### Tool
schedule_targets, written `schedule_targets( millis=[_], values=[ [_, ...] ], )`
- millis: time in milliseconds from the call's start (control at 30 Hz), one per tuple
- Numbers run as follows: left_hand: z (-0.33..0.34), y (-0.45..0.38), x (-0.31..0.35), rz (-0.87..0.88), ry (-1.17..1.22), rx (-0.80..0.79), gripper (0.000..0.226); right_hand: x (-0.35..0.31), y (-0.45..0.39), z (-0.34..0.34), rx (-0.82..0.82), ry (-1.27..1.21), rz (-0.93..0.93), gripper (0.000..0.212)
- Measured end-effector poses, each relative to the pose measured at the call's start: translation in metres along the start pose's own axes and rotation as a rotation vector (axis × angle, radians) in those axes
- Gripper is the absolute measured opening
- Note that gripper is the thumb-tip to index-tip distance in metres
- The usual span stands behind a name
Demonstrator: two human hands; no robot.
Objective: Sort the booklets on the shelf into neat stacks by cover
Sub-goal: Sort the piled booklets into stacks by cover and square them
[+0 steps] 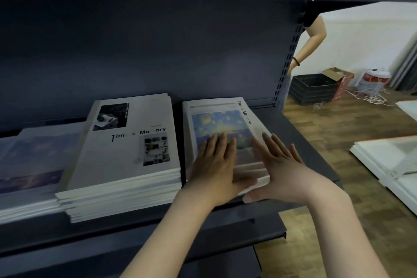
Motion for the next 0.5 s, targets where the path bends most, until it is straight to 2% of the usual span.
schedule_targets(
  millis=[133,233,367,500],
  values=[
    [0.006,0.000,0.002,-0.019,-0.050,-0.003,0.104,0.004,0.001,-0.002,-0.016,-0.005,-0.002,0.126],
    [0.007,0.005,0.008,0.013,-0.082,0.149,0.104,0.005,0.003,-0.005,-0.006,-0.018,-0.013,0.127],
    [0.011,0.014,0.017,0.046,-0.113,0.323,0.088,0.008,0.006,-0.017,0.025,-0.022,-0.007,0.128],
    [0.010,0.018,0.025,0.046,-0.163,0.347,0.078,0.006,0.011,-0.022,0.023,-0.012,-0.021,0.129]
  ],
)
Point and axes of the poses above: each hand's wrist, its own y-axis away from the middle knuckle, its own z-axis out of the palm, x = y × z, the point moved 3 cm from there along -y, towards the middle knuckle, and after that the axes turned 14 degrees about z, right-handed, at the moved point
